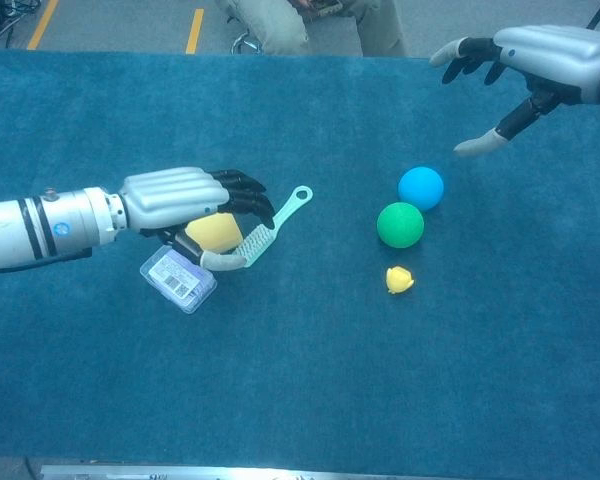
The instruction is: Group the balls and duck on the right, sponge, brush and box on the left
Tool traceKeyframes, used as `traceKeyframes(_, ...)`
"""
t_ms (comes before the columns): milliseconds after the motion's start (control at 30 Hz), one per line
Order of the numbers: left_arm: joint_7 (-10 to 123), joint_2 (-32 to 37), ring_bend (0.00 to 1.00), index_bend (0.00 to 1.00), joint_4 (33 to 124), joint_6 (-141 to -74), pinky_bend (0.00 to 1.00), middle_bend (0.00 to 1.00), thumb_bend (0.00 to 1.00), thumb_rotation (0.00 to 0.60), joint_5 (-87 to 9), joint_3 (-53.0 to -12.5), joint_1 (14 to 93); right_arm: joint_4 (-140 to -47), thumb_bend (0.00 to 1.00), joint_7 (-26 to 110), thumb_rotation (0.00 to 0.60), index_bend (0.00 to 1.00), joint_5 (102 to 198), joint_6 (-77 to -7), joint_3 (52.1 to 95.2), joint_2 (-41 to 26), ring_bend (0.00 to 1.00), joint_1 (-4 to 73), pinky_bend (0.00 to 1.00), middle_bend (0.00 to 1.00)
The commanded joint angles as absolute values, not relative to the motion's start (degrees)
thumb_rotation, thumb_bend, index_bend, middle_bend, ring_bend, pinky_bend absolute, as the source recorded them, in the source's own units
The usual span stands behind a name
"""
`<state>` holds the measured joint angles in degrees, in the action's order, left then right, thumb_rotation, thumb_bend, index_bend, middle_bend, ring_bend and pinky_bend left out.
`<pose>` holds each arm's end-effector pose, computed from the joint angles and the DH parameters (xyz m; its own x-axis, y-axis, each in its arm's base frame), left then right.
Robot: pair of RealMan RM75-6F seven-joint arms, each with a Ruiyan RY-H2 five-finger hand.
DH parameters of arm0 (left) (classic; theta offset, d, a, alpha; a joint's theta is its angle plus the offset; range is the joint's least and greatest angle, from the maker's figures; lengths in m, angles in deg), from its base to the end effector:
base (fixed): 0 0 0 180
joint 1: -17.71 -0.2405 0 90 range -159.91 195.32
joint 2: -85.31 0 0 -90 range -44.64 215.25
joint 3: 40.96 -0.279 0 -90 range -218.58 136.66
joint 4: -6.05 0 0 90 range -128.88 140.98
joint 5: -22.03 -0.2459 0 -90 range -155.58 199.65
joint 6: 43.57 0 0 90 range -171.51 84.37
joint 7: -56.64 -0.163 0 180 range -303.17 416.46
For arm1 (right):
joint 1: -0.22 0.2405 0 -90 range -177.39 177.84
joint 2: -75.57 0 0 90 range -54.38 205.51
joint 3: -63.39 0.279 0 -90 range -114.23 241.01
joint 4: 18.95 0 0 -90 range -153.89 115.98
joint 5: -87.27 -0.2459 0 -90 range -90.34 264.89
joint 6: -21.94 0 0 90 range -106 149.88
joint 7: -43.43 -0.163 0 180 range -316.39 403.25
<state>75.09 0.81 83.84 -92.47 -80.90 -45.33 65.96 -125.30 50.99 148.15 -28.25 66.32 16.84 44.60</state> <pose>-0.1704 0.3300 -0.0855 0.5808 0.4495 0.6787 0.6589 -0.7492 -0.0676 -0.1857 -0.3598 0.0677 0.4254 -0.3995 0.8120 -0.8954 -0.3163 0.3135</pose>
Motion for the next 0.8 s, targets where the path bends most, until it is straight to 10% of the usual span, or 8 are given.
traceKeyframes(33,74.1,-0.7,0.02,0.20,82.4,-92.1,0.00,0.15,0.25,0.145,-80.1,-45.9,65.9,-125.0,0.05,50.7,0.444,0.14,148.3,-28.0,66.5,16.8,0.17,44.3,0.24,0.24)
traceKeyframes(800,69.3,-5.8,0.01,0.20,78.4,-93.0,0.00,0.16,0.25,0.125,-76.4,-47.3,65.3,-123.9,0.05,49.5,0.443,0.14,148.2,-24.9,67.6,17.0,0.17,42.4,0.24,0.24)
